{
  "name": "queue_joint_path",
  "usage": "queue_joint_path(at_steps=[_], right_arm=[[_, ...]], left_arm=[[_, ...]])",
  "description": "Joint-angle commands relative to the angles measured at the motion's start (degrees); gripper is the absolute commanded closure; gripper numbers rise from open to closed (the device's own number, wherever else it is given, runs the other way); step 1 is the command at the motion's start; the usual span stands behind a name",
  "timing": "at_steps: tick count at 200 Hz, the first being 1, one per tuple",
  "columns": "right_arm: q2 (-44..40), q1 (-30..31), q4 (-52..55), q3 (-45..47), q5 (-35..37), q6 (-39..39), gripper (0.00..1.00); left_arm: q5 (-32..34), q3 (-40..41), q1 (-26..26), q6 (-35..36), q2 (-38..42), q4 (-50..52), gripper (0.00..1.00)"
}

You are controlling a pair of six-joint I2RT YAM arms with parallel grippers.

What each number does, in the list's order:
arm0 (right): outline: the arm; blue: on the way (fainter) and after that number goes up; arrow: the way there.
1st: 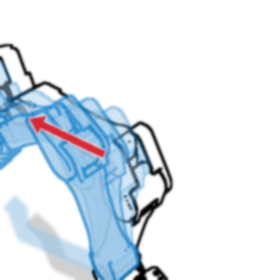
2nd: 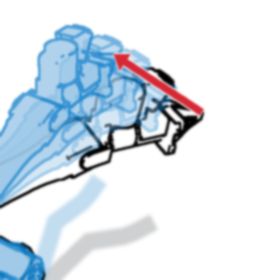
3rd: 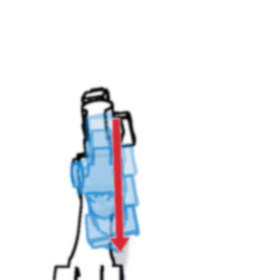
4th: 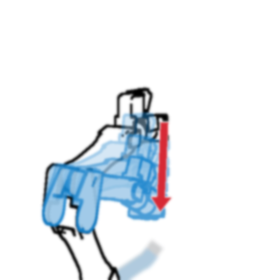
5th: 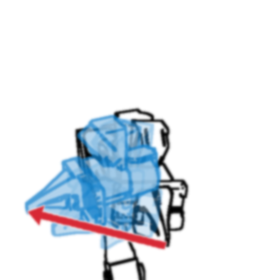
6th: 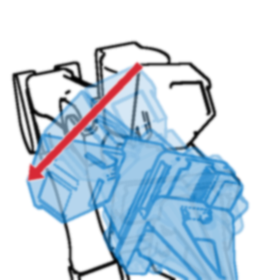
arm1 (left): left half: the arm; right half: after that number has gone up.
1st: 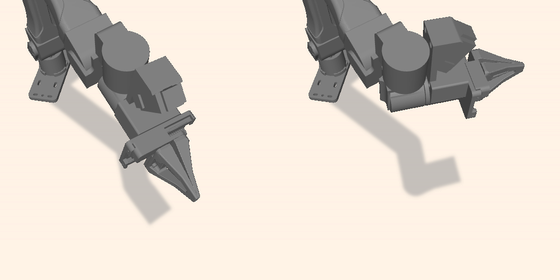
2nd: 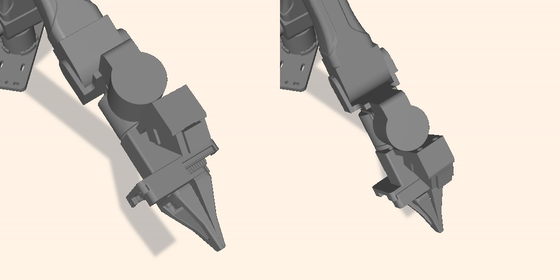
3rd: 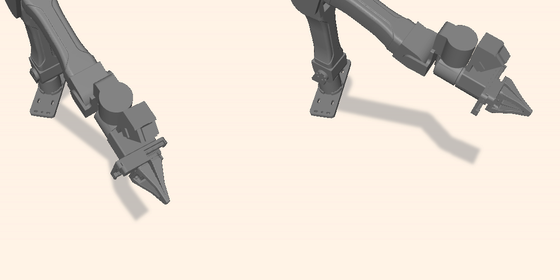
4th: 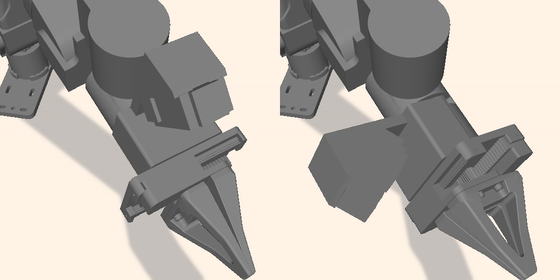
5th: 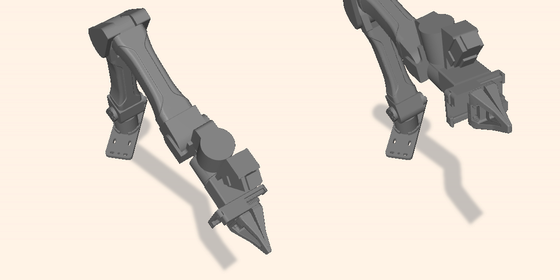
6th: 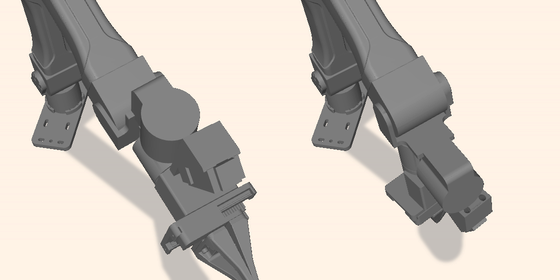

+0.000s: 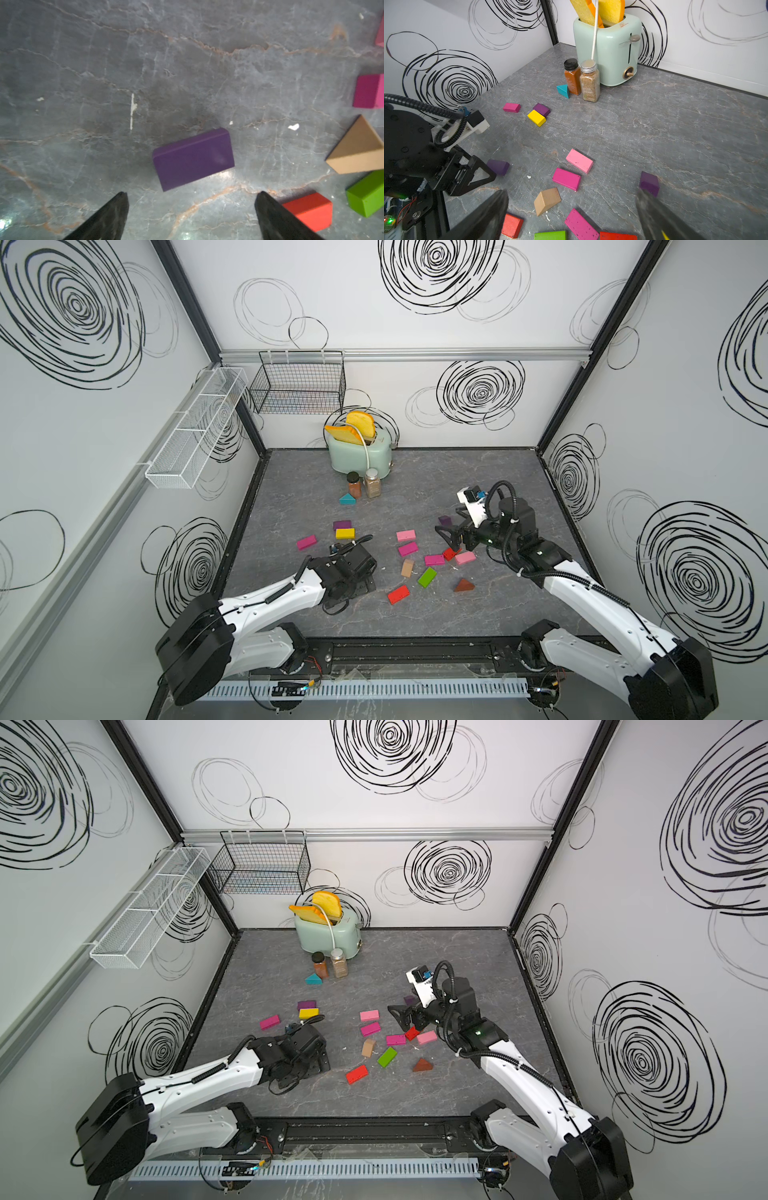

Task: Assemble a piece of candy with building blocks
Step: Pick up the building block from the center of the board.

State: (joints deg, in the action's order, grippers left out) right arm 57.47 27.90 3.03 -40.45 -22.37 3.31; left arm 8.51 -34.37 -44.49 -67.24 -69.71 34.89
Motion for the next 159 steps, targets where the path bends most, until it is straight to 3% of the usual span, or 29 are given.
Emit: queue_joint_path(at_steps=[1,106,159], right_arm=[[-0.96,0.14,0.56,0.15,-1.06,-1.0,0.01],[-0.36,0.52,0.06,0.63,-0.65,-1.41,0.01],[-0.26,0.56,-0.47,0.46,-0.69,-1.54,0.01]], left_arm=[[1.42,0.33,0.7,-2.86,-2.41,-3.47,0.02],[1.96,-0.43,3.63,-0.19,-9.51,-7.85,0.25],[2.1,-0.7,2.0,0.16,-10.95,-7.57,0.3]])
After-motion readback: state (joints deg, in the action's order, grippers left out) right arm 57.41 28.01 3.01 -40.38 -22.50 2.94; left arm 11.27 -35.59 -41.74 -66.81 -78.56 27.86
